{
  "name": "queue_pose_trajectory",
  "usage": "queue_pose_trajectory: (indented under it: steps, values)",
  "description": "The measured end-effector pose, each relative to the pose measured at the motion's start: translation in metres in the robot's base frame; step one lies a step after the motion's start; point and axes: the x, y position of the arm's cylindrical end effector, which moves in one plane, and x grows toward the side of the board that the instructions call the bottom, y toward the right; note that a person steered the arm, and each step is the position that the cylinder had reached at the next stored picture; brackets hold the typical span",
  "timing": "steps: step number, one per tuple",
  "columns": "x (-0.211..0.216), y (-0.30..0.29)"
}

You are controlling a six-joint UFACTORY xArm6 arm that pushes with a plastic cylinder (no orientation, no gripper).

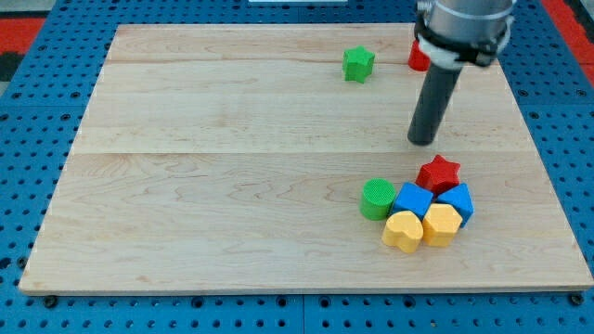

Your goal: Place the red circle right to the green star horizontally

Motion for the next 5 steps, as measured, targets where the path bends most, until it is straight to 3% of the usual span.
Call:
queue_pose_trajectory:
  steps: [1, 3, 4, 5]
  values:
    - [-0.018, 0.094]
    - [-0.168, 0.1]
    - [-0.161, 0.039]
    - [-0.052, 0.021]
